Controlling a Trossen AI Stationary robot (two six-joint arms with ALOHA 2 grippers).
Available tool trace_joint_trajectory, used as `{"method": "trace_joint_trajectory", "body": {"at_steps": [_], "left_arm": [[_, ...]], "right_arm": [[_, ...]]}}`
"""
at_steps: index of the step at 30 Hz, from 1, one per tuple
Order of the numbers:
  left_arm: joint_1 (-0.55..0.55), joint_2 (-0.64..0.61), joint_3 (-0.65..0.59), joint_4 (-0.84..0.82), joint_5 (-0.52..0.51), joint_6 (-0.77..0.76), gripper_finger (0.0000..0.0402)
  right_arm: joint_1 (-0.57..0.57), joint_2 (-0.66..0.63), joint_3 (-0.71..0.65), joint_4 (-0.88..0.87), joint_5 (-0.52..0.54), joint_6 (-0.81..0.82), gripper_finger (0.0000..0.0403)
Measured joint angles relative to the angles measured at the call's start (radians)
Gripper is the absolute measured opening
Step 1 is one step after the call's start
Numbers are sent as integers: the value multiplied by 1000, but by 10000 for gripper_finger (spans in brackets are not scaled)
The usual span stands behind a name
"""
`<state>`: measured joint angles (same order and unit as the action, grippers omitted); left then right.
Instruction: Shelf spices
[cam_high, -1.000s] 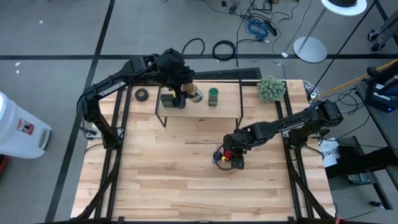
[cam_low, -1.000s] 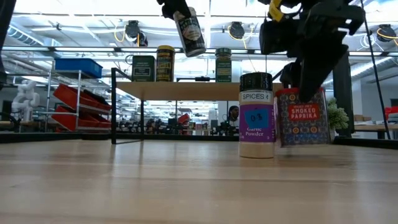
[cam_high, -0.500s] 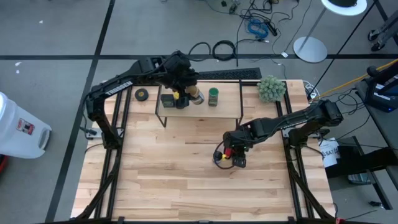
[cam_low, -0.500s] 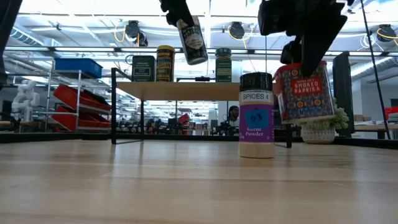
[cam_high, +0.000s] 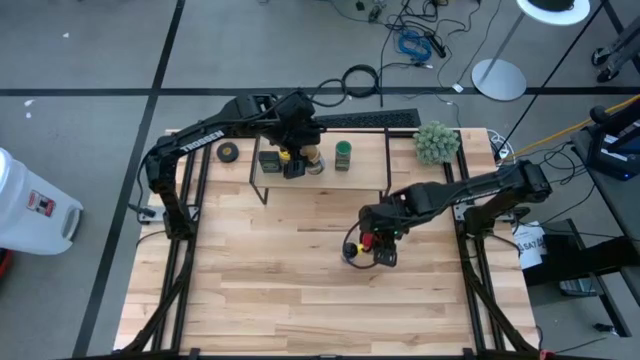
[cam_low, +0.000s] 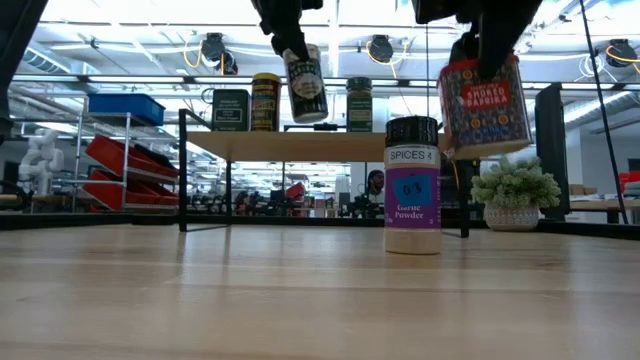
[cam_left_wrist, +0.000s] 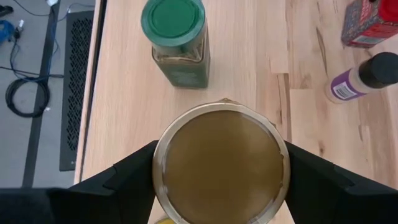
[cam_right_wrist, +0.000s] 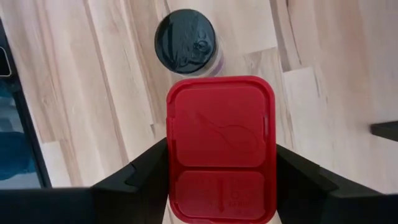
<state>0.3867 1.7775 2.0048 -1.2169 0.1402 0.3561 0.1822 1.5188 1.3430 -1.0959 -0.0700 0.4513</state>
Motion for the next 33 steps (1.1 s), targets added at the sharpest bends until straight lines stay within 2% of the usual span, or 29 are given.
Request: {"method": "trace_joint_trajectory", "body": {"at_steps": [12,21,33], "left_arm": [[16,42,0,-19,-2,1,286],[15,50,0,-48,-17,2,286],[27,50,0,-76,-38,51,286]], "right_arm": [[-47,0,166,-132,1,-41,215],[-101,0,291,-172,53,-74,215],[-177,0,357,-181,65,-142,215]]}}
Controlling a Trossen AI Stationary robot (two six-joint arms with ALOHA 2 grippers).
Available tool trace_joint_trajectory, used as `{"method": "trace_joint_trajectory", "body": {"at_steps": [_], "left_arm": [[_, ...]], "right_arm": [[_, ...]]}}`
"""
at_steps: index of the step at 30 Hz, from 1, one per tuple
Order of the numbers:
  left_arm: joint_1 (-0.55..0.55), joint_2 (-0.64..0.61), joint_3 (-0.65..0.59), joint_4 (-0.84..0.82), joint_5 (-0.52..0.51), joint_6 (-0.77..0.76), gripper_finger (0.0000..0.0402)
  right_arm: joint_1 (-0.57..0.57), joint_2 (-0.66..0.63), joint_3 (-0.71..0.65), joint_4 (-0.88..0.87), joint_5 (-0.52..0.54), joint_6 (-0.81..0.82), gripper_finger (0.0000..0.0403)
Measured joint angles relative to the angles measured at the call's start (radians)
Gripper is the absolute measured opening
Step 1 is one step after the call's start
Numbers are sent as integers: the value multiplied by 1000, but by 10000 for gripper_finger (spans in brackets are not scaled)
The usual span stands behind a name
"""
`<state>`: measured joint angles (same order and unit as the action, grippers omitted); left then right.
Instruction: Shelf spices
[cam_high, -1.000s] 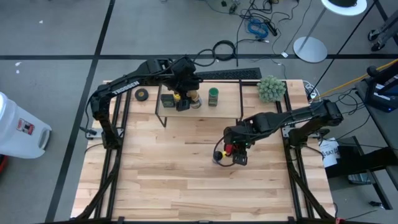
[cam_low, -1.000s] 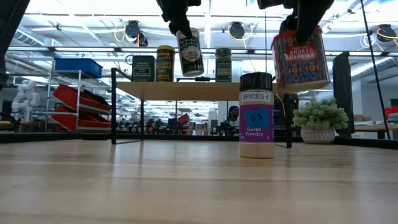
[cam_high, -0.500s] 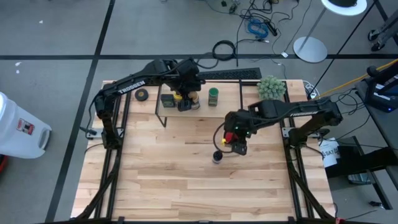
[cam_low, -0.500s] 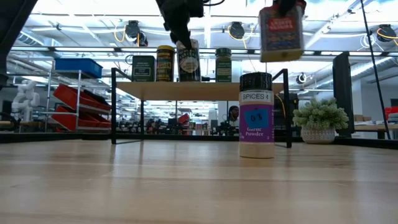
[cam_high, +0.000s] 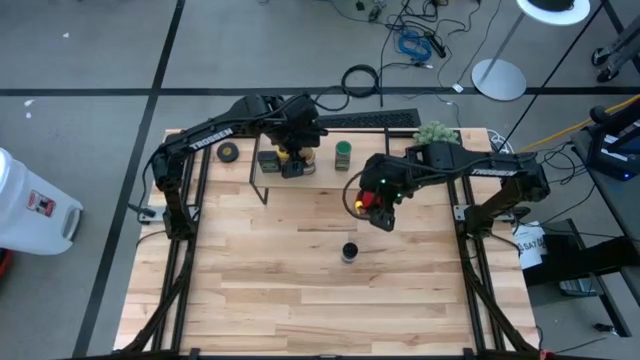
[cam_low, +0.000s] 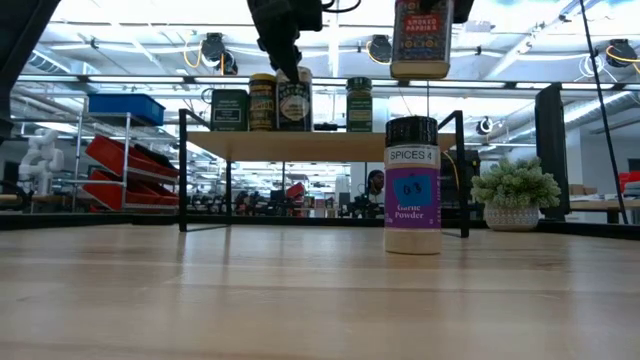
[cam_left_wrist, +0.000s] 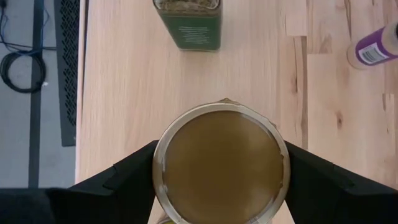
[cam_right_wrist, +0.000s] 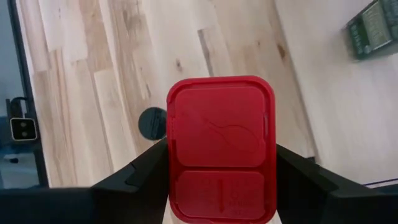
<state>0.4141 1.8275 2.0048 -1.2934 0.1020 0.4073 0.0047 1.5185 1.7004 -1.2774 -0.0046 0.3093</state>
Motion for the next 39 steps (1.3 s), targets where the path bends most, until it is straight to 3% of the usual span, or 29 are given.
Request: {"method": "trace_joint_trajectory", "body": {"at_steps": [30,39], "left_arm": [[5,28,11,17,32,1,286],[10,34,11,14,-25,3,318]], "right_arm": [[-17,0,-2,2,-1,-42,215],[-31,0,-2,1,-1,-67,215]]}}
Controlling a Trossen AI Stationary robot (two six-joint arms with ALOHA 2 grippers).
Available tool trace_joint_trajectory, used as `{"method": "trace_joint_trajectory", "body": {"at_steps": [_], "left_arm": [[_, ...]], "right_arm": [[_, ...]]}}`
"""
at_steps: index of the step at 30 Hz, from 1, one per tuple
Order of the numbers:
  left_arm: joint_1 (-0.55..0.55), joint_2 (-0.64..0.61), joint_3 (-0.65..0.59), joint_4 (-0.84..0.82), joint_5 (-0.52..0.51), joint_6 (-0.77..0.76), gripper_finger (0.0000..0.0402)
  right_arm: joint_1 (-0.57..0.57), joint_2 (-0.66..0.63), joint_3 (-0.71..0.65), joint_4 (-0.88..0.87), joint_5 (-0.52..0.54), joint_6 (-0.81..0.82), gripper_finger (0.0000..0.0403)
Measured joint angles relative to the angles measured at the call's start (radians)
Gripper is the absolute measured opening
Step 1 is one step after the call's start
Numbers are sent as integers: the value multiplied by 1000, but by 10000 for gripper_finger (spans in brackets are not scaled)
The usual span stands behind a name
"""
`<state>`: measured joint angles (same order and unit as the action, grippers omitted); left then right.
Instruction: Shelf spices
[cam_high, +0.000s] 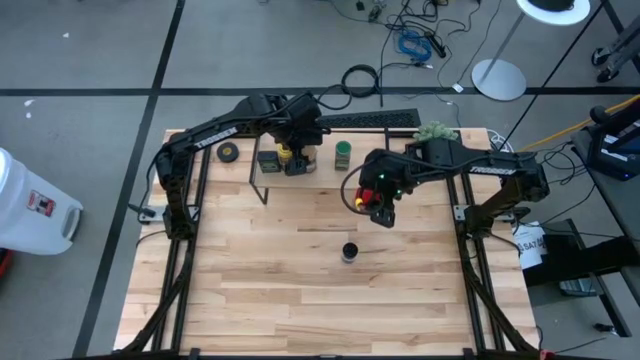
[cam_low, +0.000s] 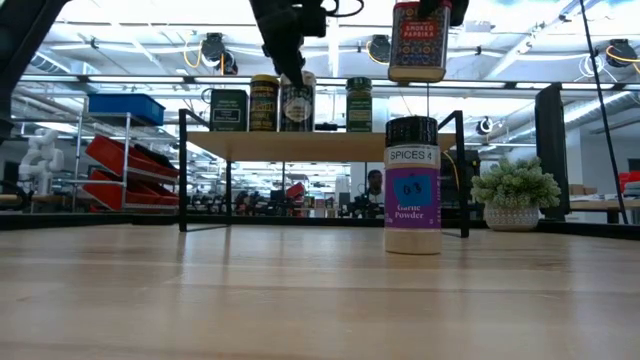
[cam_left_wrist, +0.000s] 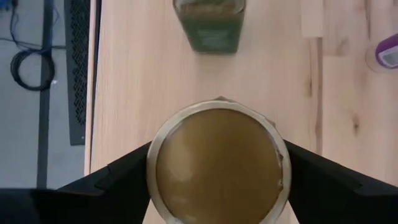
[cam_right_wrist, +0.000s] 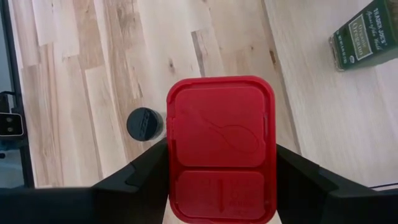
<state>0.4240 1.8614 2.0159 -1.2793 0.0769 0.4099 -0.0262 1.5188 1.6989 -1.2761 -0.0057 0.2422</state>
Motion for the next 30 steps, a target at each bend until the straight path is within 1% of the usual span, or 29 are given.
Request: {"method": "trace_joint_trajectory", "body": {"at_steps": [4,8,24,28,30], "left_arm": [[0,1,0,-1,0,0,321],[0,1,0,0,0,0,321],[0,-1,0,3,-26,-1,322],[0,-2,0,-4,-9,-1,324],[0,-2,0,-12,-3,-2,331]], "right_arm": [[-8,0,0,0,-1,-4,215],[-20,0,0,0,-26,-11,215],[-76,0,0,0,-27,-53,215],[-91,0,0,0,-45,-64,215],[-98,0,0,0,-48,-68,215]]}}
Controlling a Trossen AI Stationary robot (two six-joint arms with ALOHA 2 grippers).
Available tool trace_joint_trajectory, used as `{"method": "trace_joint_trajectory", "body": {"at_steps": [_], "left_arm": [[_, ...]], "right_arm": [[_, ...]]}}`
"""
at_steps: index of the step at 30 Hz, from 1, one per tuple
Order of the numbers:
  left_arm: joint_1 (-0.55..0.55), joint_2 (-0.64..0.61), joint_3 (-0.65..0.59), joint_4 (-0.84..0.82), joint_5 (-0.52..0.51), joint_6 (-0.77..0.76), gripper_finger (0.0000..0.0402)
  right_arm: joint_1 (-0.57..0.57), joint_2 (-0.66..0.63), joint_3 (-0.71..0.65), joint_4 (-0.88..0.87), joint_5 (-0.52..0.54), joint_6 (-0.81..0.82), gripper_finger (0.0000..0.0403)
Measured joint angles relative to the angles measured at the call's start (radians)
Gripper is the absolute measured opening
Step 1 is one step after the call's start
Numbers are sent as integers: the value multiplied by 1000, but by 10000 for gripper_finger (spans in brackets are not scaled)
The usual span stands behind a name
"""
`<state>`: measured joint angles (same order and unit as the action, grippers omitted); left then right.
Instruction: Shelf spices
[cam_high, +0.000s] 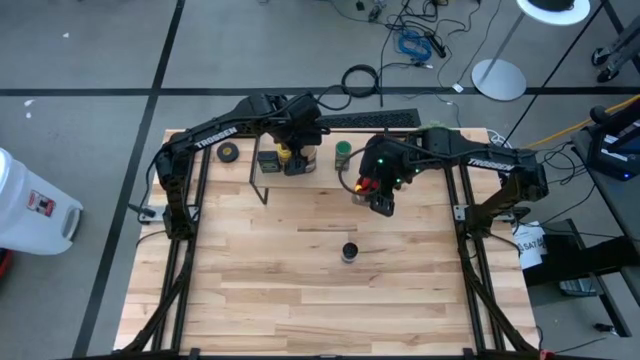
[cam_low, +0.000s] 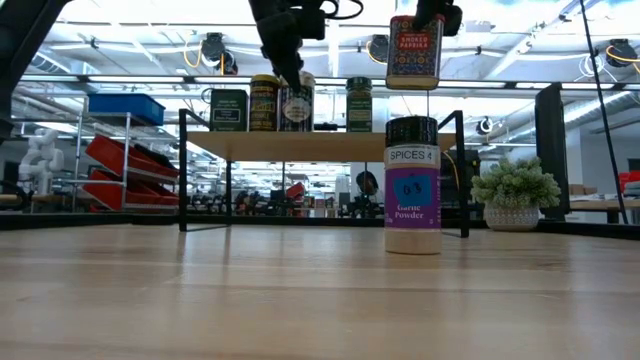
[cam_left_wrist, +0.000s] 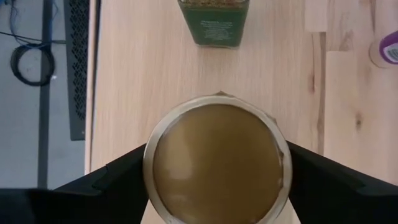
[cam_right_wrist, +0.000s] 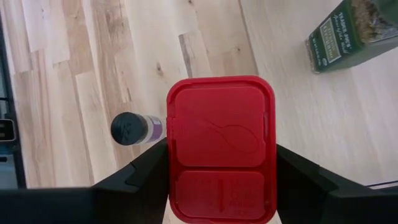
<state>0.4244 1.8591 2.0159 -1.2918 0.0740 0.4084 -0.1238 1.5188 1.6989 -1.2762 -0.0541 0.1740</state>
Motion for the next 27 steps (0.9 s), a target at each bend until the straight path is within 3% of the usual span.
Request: {"method": "trace_joint_trajectory", "body": {"at_steps": [8,27], "left_arm": [[-1,0,0,1,-4,17,372],[-1,-15,166,-17,-22,17,373]], "right_arm": [[-21,0,0,0,-1,-20,215],[-105,-27,2,9,-4,-59,215]]}}
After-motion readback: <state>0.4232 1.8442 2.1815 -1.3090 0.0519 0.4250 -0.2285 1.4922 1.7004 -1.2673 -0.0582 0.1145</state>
